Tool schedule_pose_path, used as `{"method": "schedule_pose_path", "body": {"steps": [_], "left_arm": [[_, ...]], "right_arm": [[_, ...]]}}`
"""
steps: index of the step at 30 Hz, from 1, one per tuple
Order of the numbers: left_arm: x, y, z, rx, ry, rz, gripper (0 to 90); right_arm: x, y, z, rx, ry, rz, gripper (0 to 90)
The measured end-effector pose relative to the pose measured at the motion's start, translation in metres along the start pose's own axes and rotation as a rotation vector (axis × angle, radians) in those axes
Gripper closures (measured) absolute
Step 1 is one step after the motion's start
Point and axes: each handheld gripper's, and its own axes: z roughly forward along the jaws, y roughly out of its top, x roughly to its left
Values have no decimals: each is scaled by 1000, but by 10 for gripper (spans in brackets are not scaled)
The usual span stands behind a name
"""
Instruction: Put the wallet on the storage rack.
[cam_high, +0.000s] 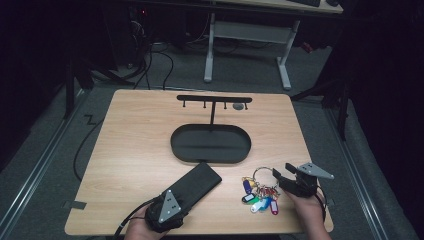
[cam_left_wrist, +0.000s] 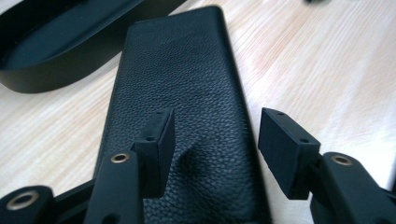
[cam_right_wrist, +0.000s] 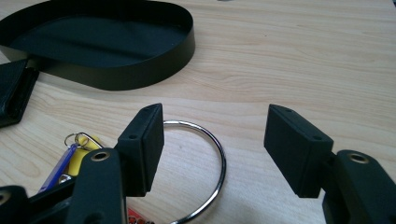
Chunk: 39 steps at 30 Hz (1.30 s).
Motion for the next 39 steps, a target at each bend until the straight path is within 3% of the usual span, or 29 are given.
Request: {"method": "schedule_pose_path", "body": {"steps": [6,9,12,16,30,33,39], "left_arm": [[-2,4,12,24,-13,29,454],[-4,6,17,30,7,64,442],[-5,6,19,32,12,68,423],[-13,3,23,26,78,142,444],[-12,-3,22,-12,79,138,497],[-15,-5,20,-25,90,156,532],[-13,-5,18,-38,79,155,616]], "right_arm": [[-4,-7,-8,7,-15,13,384],[-7,-11,-12,11,-25,31,385],[-8,-12,-14,16,-30,25,386],[-10,-13,-15,15,-38,36,387],[-3,-8,-8,22,-21,13,392],[-3,-7,-8,19,-20,15,393],[-3,-6,-9,4,-5,38,393]]}}
